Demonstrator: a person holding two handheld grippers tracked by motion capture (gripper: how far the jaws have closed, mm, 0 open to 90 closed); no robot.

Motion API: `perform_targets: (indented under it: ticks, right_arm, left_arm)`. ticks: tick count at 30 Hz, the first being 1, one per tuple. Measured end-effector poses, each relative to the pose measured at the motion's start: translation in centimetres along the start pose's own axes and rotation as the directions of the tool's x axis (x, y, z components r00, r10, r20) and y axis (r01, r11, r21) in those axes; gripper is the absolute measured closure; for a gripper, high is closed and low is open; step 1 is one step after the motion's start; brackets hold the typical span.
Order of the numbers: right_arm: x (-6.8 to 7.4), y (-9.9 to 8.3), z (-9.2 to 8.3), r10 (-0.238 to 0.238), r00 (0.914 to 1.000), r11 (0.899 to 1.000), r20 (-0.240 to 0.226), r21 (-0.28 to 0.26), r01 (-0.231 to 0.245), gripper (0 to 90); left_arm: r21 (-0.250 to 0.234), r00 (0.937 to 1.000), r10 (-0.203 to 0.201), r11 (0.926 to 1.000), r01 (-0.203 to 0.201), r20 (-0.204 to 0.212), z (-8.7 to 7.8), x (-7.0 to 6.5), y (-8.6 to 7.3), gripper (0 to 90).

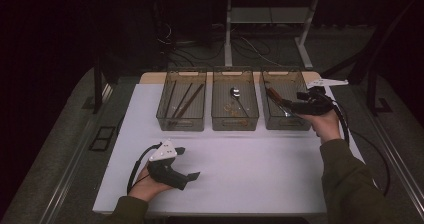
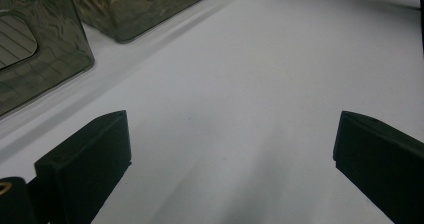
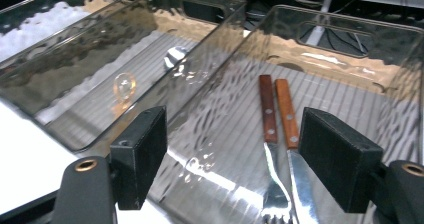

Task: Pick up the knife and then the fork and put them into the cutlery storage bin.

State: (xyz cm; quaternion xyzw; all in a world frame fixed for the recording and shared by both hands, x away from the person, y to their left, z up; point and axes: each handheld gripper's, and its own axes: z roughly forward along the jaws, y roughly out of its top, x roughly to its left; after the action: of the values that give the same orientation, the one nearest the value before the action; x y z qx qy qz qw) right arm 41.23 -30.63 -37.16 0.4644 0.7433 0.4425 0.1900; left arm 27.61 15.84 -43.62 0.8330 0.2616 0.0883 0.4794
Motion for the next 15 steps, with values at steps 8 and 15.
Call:
perform_targets:
  ticks: [8, 15]
  right_arm:
    - [1.6, -1.1, -0.9, 0.012, 0.9983, 0.999, -0.057, -0.03, -0.013, 23.2]
    - [3.5, -2.3, -1.5, -0.051, 0.9976, 0.998, -0.048, -0.037, 0.049, 19.2]
  left_arm:
    - [0.002, 1.0, -0.005, 1.0, 0.005, 0.003, -0.1, -0.2, -0.1, 0.8]
    - [0.017, 0.9999, -0.007, 0.9998, 0.006, 0.008, 0.0, -0.4, -0.2, 0.8]
